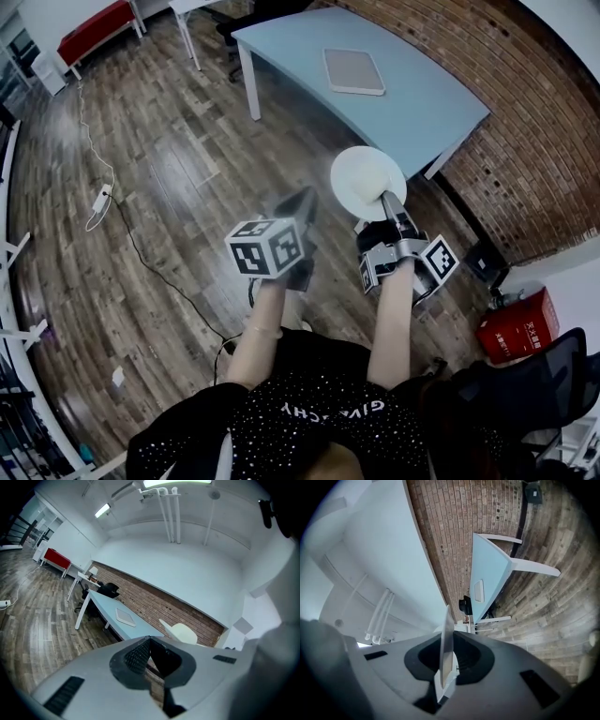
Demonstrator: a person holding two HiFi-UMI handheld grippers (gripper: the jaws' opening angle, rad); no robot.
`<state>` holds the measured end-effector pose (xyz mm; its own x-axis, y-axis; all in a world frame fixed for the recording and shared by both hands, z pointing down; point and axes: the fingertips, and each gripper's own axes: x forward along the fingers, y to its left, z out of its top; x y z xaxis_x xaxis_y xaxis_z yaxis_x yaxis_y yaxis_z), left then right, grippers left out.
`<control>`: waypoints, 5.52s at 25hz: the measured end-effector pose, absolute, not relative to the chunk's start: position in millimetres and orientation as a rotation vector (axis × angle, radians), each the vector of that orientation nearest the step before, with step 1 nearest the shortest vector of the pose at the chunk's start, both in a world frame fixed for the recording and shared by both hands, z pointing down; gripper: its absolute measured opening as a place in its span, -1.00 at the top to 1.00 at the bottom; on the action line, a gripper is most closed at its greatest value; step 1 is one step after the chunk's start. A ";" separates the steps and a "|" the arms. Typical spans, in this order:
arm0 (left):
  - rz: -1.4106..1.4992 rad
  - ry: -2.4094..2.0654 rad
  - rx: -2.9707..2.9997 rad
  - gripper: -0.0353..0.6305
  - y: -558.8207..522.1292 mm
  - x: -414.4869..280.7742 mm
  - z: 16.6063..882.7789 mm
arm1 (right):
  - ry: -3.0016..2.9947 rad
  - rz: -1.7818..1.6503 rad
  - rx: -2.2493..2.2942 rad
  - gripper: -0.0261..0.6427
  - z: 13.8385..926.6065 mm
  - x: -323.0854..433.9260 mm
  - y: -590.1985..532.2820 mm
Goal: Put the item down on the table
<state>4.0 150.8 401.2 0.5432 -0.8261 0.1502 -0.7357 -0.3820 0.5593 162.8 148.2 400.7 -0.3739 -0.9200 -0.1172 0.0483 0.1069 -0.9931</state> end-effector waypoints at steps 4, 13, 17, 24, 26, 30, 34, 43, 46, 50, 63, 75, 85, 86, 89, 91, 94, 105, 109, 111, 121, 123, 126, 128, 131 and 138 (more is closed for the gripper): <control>-0.218 -1.255 2.185 0.86 140.7 3.8 404.7 | 1.452 -1.478 -0.840 0.82 410.7 154.8 140.2; -0.213 -1.210 2.190 0.86 71.5 21.0 409.0 | 1.430 -1.411 -0.930 0.82 413.4 188.5 85.3; -0.206 -1.182 2.201 0.86 29.0 32.5 405.3 | 1.416 -1.393 -0.950 0.82 410.3 200.0 48.0; -0.204 -1.140 2.219 0.86 -52.1 47.8 393.2 | 1.399 -1.370 -0.958 0.82 396.9 213.2 -25.6; -0.201 -1.135 2.227 0.86 -78.9 50.8 388.0 | 1.398 -1.364 -0.958 0.82 392.0 215.3 -50.8; -0.208 -1.136 2.236 0.86 -135.3 54.1 376.2 | 1.399 -1.356 -0.954 0.82 383.9 219.4 -103.1; -0.194 -1.137 2.243 0.86 -185.5 56.5 371.6 | 1.384 -1.355 -0.953 0.82 382.4 222.6 -151.1; -0.177 -1.128 2.244 0.86 -271.5 59.9 377.7 | 1.366 -1.367 -0.972 0.82 394.1 226.1 -237.1; -0.191 -1.126 2.251 0.86 -292.1 58.0 374.8 | 1.377 -1.360 -0.968 0.82 391.8 225.2 -259.5; -0.190 -1.139 2.254 0.86 -305.4 55.1 375.6 | 1.386 -1.357 -0.951 0.82 391.2 222.4 -274.6; -0.161 -1.217 2.184 0.86 -331.0 31.4 399.6 | 1.391 -1.448 -0.929 0.82 421.5 200.0 -314.9; -0.103 -1.184 2.161 0.86 -441.8 47.7 424.3 | 1.402 -1.444 -1.002 0.82 436.7 214.8 -432.7; -0.062 -1.162 2.109 0.86 -554.2 58.5 447.4 | 1.377 -1.476 -1.025 0.82 450.1 215.3 -543.6; -0.061 -1.159 2.104 0.86 -566.2 59.5 451.3 | 1.374 -1.472 -1.040 0.82 453.9 218.4 -552.8; -0.054 -1.136 2.087 0.86 -598.3 62.9 464.4 | 1.375 -1.473 -1.100 0.82 468.5 223.6 -575.6; -0.041 -1.117 2.078 0.86 -615.7 67.0 472.5 | 1.365 -1.488 -1.123 0.82 478.0 224.0 -589.3; -0.009 -1.100 2.060 0.86 -633.1 74.0 486.0 | 1.347 -1.511 -1.166 0.82 493.3 226.5 -605.4; 0.020 -1.070 2.001 0.86 -660.5 61.6 501.7 | 1.349 -1.615 -1.364 0.82 549.3 204.8 -643.7; -0.017 -1.042 2.010 0.86 -667.4 60.3 487.2 | 1.378 -1.655 -1.478 0.81 557.8 196.2 -653.5; -0.023 -1.028 2.017 0.86 -671.5 61.0 482.7 | 1.374 -1.674 -1.520 0.82 564.0 193.7 -657.5; -0.071 -1.007 2.022 0.86 -690.5 42.0 471.0 | 1.662 -1.531 -2.117 0.66 577.5 198.0 -665.1; -0.072 -0.997 2.025 0.86 -690.7 42.0 471.2 | 1.767 -1.421 -2.228 0.17 568.8 199.0 -666.8; -0.064 -0.982 2.024 0.86 -687.0 42.4 474.0 | 1.811 -1.304 -2.307 0.11 555.7 204.2 -665.4; -0.067 -0.976 2.024 0.86 -686.6 42.2 474.3 | 1.760 -1.238 -2.306 0.11 544.8 211.7 -660.8; -0.076 -0.972 2.024 0.86 -687.8 41.4 473.7 | 1.716 -1.266 -1.944 0.12 524.4 201.5 -655.1; -0.060 -0.951 2.036 0.86 -683.8 44.1 474.1 | 1.167 -1.419 -1.055 0.89 492.3 197.6 -646.4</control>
<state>44.1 -683.8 474.1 0.7080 -0.6438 0.2902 -0.6022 -0.3358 0.7242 197.6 -646.4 492.3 -0.1438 -0.9889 0.0367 0.1543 -0.0591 -0.9863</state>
